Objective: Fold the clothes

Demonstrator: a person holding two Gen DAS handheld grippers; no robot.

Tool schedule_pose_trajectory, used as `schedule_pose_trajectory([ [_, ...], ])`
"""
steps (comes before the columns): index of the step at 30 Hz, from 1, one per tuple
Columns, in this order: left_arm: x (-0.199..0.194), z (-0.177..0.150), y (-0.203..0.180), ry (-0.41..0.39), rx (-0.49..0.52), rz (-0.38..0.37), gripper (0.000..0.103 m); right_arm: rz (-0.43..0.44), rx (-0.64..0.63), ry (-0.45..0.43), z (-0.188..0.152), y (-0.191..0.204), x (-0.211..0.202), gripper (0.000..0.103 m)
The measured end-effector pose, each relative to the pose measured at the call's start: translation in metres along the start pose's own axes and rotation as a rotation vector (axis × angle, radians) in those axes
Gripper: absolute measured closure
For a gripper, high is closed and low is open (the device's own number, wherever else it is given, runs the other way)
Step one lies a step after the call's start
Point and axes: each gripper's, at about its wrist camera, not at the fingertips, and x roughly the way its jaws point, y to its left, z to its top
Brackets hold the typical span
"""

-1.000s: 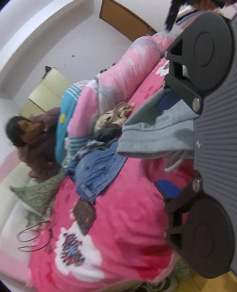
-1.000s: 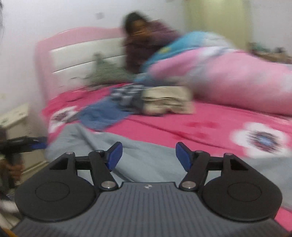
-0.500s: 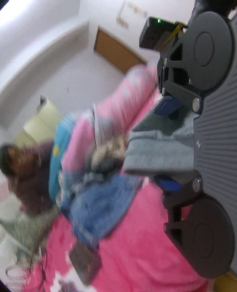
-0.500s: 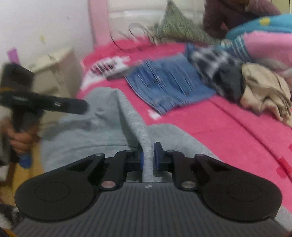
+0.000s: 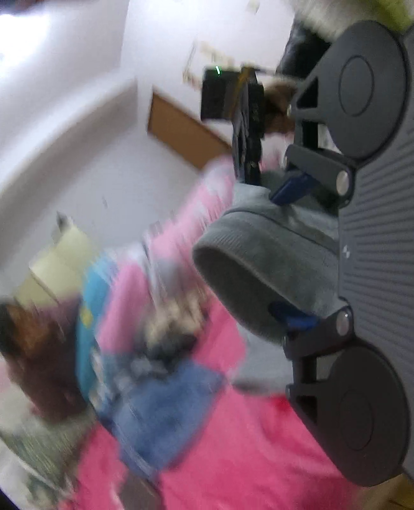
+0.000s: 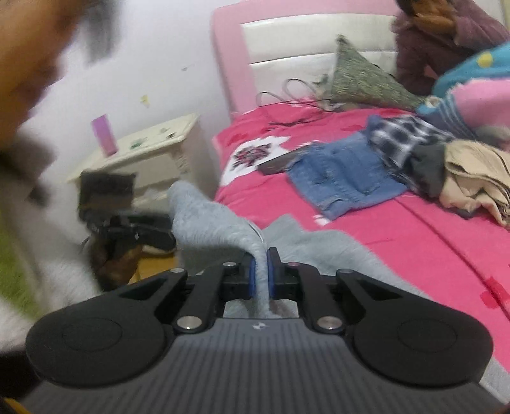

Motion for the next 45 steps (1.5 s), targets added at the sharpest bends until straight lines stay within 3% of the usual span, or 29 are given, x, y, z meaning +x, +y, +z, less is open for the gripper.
schedule_pose_trajectory([
  [3, 0.018, 0.002, 0.013, 0.075, -0.052, 0.107, 0.035, -0.078, 0.159, 0.115, 0.002, -0.049, 0.046, 0.093],
  [6, 0.017, 0.003, 0.012, 0.066, -0.05, 0.094, 0.028, -0.139, 0.303, 0.235, -0.012, -0.099, 0.087, 0.089],
  [9, 0.013, 0.001, 0.013, 0.058, -0.051, 0.094, 0.029, -0.092, 0.38, 0.205, -0.017, -0.119, 0.09, 0.089],
  [10, 0.011, 0.0, 0.013, 0.054, -0.051, 0.093, 0.033, -0.099, 0.354, 0.199, -0.015, -0.116, 0.086, 0.089],
  [12, 0.009, 0.002, 0.013, 0.033, -0.057, 0.094, 0.051, -0.102, 0.304, 0.188, -0.014, -0.106, 0.077, 0.093],
  [14, 0.007, 0.004, 0.012, -0.001, -0.055, 0.078, 0.076, -0.095, 0.266, 0.183, -0.016, -0.098, 0.065, 0.099],
  [16, 0.006, 0.004, 0.011, -0.023, -0.05, 0.067, 0.084, -0.078, 0.229, 0.167, -0.019, -0.092, 0.055, 0.099],
  [19, 0.018, 0.001, 0.018, 0.038, -0.075, 0.114, 0.089, -0.11, 0.217, 0.156, -0.024, -0.093, 0.046, 0.099],
  [22, 0.02, 0.001, 0.018, 0.035, -0.086, 0.108, 0.091, -0.117, 0.245, 0.131, -0.027, -0.099, 0.047, 0.099],
  [29, 0.018, 0.0, 0.011, -0.001, 0.002, 0.169, 0.086, -0.155, 0.262, 0.098, -0.037, -0.099, 0.043, 0.098],
  [30, 0.016, 0.0, 0.01, -0.011, 0.013, 0.179, 0.081, -0.167, 0.274, 0.089, -0.038, -0.099, 0.042, 0.096],
  [32, 0.012, 0.001, 0.008, -0.03, 0.036, 0.2, 0.05, -0.196, 0.289, 0.067, -0.039, -0.097, 0.035, 0.093],
  [33, 0.008, 0.002, 0.006, -0.044, 0.05, 0.209, 0.047, -0.214, 0.29, 0.053, -0.039, -0.094, 0.031, 0.093],
  [40, -0.03, 0.022, 0.001, -0.217, 0.039, 0.183, 0.047, -0.359, 0.26, -0.059, -0.043, -0.072, -0.022, 0.092],
  [42, -0.016, 0.03, -0.008, -0.195, 0.054, 0.147, 0.047, -0.368, 0.242, -0.064, -0.049, -0.067, -0.03, 0.091],
  [45, 0.022, 0.038, -0.016, -0.073, 0.026, 0.109, 0.047, -0.375, 0.218, -0.027, -0.056, -0.061, -0.032, 0.086],
])
